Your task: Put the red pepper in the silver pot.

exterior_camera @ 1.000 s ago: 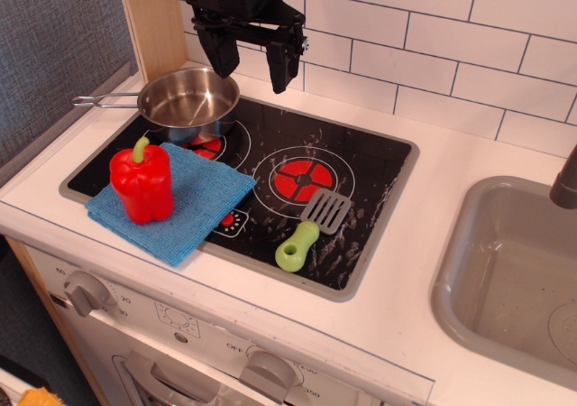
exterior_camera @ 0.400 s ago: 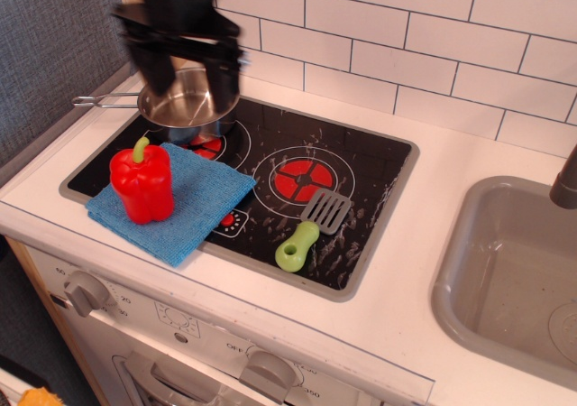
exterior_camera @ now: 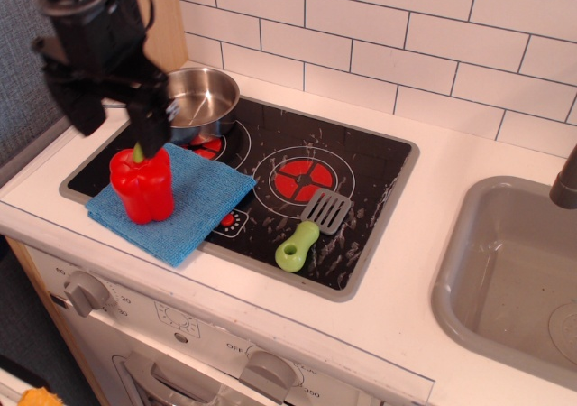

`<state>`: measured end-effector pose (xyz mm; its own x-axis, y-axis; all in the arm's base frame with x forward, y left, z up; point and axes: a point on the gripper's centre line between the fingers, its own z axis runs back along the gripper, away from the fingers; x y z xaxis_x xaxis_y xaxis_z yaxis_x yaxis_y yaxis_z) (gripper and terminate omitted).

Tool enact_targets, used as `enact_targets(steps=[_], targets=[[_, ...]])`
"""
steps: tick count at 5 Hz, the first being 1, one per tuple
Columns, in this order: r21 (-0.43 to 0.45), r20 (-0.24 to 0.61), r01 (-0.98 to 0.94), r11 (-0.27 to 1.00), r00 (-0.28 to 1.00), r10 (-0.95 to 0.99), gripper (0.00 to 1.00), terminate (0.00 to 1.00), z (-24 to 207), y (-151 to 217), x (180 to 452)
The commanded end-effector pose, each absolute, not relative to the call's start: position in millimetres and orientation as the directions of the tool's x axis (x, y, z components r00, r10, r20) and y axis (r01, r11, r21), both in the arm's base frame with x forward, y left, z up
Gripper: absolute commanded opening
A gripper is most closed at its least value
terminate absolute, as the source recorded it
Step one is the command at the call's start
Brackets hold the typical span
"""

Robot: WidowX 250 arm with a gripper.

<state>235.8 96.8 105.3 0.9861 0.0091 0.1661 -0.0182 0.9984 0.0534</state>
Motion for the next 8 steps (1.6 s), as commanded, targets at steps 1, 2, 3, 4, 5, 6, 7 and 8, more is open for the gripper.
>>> enact_targets(steps=[1,2,3,4,5,6,7,8], targets=[[0.058,0.13,-0.067,0.996,0.99,0.059,1.0,0.0,85,109,252],[0.052,0.112,-0.074,0.996,0.991,0.068,0.0,0.0,75,109,255],[0.035,0.123,-0.077,0.996,0.99,0.072,0.0,0.0,78,108,258],[0.023,0.144,-0.078,0.997,0.987,0.074,0.0,0.0,86,108,262],[0.007,0.197,-0.097,0.995,0.976,0.094,0.0,0.0,106,112,274],[0.031,0.274,-0.132,0.991,0.954,0.119,0.0,0.0,135,122,299],[0.045,0.284,-0.184,0.982,0.945,0.164,0.0,0.0,141,144,328],[0.061,0.286,-0.226,0.972,0.937,0.2,0.0,0.0,139,160,343]])
